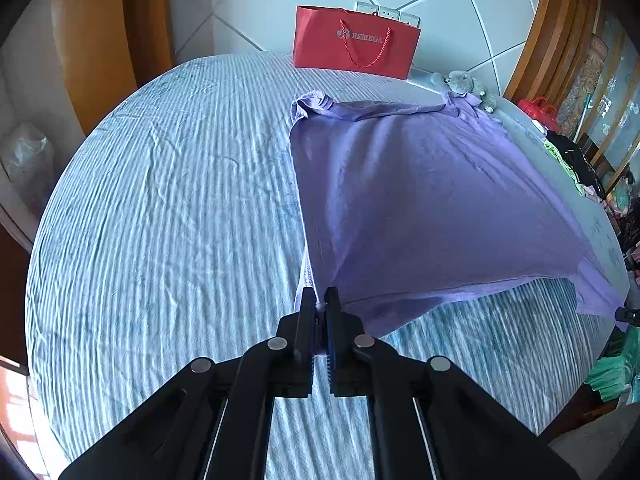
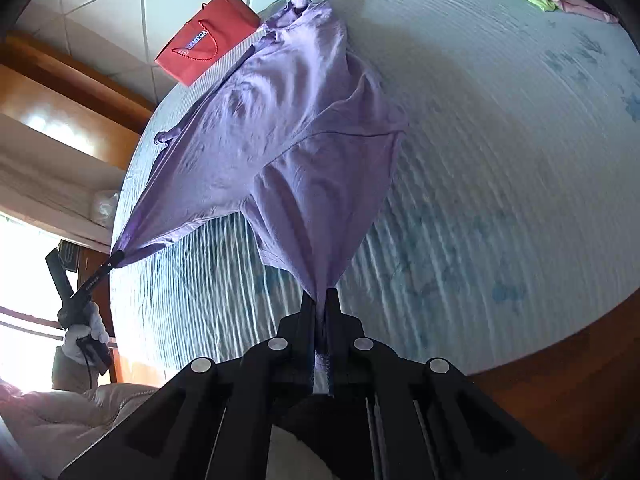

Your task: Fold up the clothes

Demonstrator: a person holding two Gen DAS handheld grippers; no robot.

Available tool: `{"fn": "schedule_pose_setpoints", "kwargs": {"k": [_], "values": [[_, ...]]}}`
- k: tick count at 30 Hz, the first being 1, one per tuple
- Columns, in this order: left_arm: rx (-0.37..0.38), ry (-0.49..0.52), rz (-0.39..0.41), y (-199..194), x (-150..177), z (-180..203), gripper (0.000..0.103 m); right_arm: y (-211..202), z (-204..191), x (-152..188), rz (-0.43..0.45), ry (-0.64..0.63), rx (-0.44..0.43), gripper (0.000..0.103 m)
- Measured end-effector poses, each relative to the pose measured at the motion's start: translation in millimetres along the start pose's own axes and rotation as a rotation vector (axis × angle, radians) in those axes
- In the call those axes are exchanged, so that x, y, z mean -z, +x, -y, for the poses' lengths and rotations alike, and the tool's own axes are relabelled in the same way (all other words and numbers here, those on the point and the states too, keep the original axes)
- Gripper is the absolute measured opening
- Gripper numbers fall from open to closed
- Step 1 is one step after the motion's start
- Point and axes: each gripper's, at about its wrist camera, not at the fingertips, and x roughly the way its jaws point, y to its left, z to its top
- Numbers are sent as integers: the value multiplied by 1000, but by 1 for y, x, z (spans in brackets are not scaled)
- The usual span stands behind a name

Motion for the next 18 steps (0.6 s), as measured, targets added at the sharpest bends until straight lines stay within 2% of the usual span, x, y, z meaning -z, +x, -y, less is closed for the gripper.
{"fn": "schedule_pose_setpoints", "kwargs": {"k": [3, 8, 12, 16, 18], "values": [[-3, -13, -7, 0, 2, -3, 3, -4, 2, -2, 10, 23, -2, 3], [6, 10, 9, 2, -19, 1, 3, -12, -5, -47, 69, -44, 8, 3], [-10, 19, -11, 19, -58, -3, 3, -12, -23, -108, 94, -158, 39, 3], [-22, -37, -33, 55, -107, -14, 3, 7, -46, -182, 93, -278, 75, 4], [-14, -57, -53, 76, -128, -18, 5, 23, -60, -214, 92, -322, 99, 9]]}}
